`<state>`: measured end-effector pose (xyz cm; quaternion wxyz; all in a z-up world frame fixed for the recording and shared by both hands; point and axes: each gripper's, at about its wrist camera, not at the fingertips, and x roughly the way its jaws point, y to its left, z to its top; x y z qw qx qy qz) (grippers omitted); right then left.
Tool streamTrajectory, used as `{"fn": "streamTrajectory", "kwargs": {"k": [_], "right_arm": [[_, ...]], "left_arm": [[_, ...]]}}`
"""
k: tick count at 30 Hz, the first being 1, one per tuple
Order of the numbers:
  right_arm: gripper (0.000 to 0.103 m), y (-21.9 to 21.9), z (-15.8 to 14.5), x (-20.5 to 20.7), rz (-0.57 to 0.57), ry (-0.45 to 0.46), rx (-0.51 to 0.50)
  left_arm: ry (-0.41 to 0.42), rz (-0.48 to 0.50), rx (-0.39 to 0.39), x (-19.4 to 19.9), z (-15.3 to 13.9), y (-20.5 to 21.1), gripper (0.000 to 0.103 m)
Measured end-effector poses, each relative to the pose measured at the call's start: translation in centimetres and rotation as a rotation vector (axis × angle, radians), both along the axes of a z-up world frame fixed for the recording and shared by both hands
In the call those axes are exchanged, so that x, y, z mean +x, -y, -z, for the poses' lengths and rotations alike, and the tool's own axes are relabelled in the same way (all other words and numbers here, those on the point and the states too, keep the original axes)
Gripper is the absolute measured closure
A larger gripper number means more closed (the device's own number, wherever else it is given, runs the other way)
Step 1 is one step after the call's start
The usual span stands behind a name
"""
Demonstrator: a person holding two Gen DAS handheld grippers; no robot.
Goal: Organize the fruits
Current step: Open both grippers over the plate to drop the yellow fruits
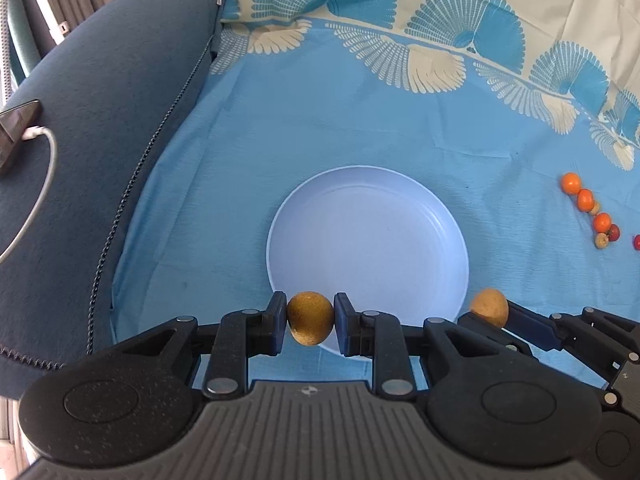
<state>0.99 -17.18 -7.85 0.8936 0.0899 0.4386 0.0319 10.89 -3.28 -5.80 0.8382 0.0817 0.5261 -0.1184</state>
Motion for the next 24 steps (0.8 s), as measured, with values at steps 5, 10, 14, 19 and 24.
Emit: {"fn": "streamTrajectory", "kwargs": {"k": [5, 10, 14, 19, 24], "right_arm": [[0.076, -0.7, 1.4, 2.1, -0.026, -0.011, -0.022], [0.076, -1.4, 2.7, 3.2, -0.062, -0.028, -0.047], [0.076, -1.8, 3.5, 3.7, -0.086, -0.036, -0.070], [0.076, -2.2, 4.0, 4.6, -0.088, -0.036, -0.090], [0.034, -1.9, 2.9, 4.5, -0.063, -0.007, -0.090]], "left_arm": [[-0.011, 0.006, 0.028, 1.7, 1.9, 0.5, 0.075], [-0.033, 0.007, 0.053, 2.9, 3.8, 0.4, 0.075], [-0.043, 0.009, 0.064, 3.5, 4.7, 0.5, 0.075], [-0.043, 0.021, 0.049, 4.0, 4.6, 0.6, 0.050], [0.057, 0.018, 0.040, 3.0, 2.2, 0.1, 0.000]]}}
